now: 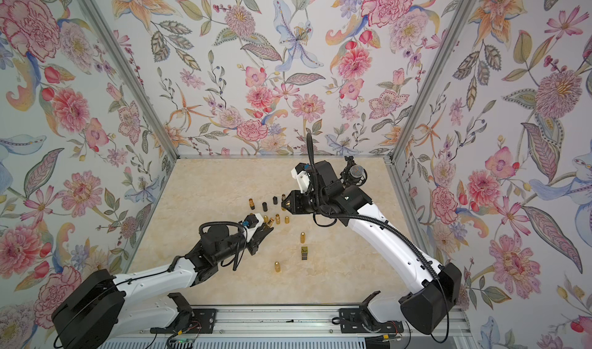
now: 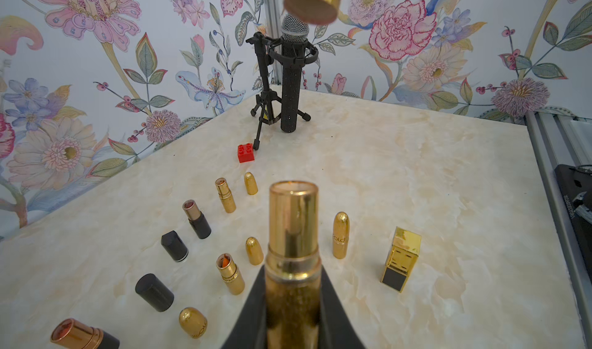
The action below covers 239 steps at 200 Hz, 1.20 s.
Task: Open the lipstick cap
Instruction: Open the cover of the lipstick, then place the cover at the center of the board.
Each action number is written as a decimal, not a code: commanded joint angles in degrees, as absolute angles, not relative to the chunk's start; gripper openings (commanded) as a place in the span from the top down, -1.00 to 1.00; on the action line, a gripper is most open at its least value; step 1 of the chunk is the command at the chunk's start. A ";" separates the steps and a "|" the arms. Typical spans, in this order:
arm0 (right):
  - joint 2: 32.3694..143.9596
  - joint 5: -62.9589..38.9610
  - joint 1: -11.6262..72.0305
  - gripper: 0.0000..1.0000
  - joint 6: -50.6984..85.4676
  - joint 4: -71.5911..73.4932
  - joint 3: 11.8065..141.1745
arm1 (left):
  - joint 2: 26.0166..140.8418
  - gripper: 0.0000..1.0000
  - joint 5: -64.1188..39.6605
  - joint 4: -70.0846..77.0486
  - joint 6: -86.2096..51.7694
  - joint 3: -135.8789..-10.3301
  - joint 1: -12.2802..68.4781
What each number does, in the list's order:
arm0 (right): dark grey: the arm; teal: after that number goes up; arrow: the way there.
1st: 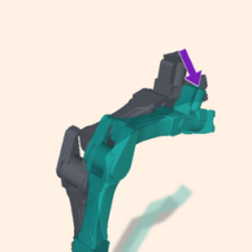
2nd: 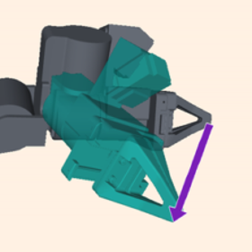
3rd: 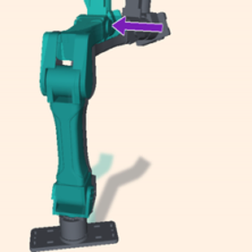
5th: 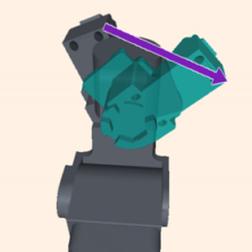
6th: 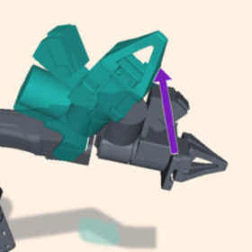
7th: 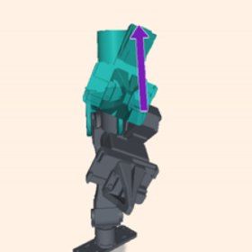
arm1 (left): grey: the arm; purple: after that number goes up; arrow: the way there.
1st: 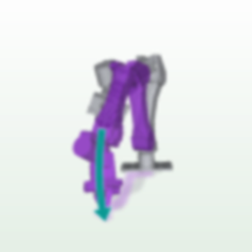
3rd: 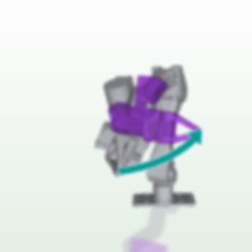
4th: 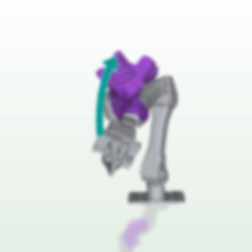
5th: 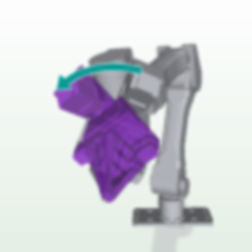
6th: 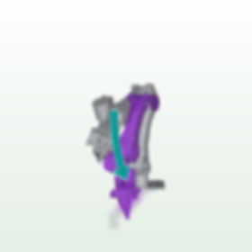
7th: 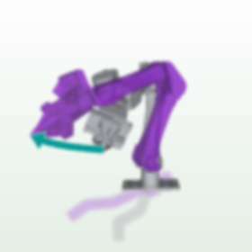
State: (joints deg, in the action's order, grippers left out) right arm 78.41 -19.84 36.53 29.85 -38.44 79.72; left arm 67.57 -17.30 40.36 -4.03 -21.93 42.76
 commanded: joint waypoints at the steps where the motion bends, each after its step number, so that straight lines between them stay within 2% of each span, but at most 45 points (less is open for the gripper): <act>1: 79.27 -13.19 33.39 0.54 27.62 -38.94 76.40 | 64.88 0.83 -15.37 42.19 -6.53 -20.36 42.41; 47: 86.70 0.18 32.87 0.56 25.68 -35.71 71.33 | 64.07 0.83 -14.63 42.75 -7.94 -20.12 42.36; 73: 91.82 4.36 33.07 0.56 25.71 -32.69 69.44 | 65.01 0.83 -14.41 45.75 -9.49 -19.73 42.36; 144: 104.10 8.40 33.05 0.58 26.29 -27.48 70.09 | 68.16 0.82 -14.68 48.43 -10.72 -20.83 42.36; 239: 111.16 8.44 32.87 0.58 26.99 -25.65 73.10 | 67.94 0.82 -14.28 47.03 -10.02 -20.65 42.34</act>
State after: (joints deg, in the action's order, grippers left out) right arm 109.65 7.40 32.80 26.59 -26.24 71.68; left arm 67.99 -15.57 45.93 -9.50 -20.49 42.76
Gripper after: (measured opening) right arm 0.221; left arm 0.217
